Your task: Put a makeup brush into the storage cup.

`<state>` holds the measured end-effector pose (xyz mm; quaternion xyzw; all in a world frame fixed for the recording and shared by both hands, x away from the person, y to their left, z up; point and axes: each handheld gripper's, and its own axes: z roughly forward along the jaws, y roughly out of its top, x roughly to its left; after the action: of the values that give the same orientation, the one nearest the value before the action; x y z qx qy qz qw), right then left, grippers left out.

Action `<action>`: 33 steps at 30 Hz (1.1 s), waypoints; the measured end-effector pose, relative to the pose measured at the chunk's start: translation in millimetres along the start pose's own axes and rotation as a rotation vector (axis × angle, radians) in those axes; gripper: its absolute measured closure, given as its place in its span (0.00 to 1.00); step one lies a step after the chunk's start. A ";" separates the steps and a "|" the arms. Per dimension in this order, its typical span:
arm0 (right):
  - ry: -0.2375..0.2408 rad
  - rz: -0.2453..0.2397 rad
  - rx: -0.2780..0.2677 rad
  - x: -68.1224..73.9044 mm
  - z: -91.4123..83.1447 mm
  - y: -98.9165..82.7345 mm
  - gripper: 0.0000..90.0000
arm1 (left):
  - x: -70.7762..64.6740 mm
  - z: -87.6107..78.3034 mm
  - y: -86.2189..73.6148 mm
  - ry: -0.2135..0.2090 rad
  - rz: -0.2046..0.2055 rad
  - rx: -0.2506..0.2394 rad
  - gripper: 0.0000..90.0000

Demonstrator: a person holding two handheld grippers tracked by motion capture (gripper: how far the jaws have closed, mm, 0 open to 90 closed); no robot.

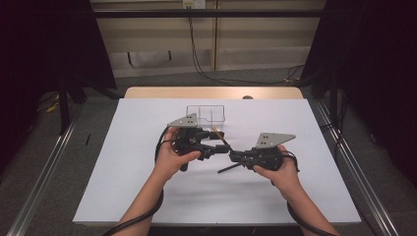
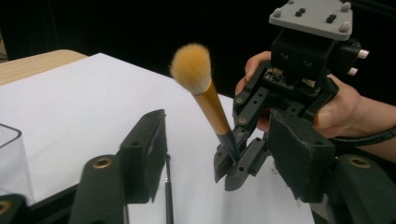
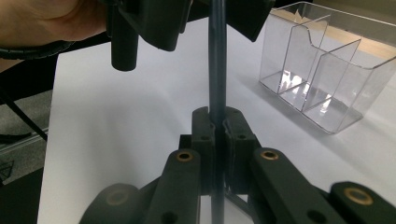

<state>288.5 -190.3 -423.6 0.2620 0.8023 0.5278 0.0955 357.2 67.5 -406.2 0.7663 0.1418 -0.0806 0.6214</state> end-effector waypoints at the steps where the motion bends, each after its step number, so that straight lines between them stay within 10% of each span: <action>1: -0.006 0.004 -0.003 0.1 -0.2 -0.1 0.94 | -0.3 0.0 -0.3 -0.002 0.000 -0.004 0.49; 19: -0.006 0.024 -0.034 1.7 3.0 2.6 0.94 | 0.9 0.8 -1.1 -0.012 -0.059 -0.083 0.87; 33: 0.001 0.068 -0.050 3.3 14.9 4.4 0.94 | -0.9 4.7 1.0 -0.019 -0.060 -0.128 0.92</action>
<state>293.5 -175.3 -425.7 0.2867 0.7793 0.5509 0.0836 357.0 62.7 -406.1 0.7197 0.1635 -0.0970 0.6678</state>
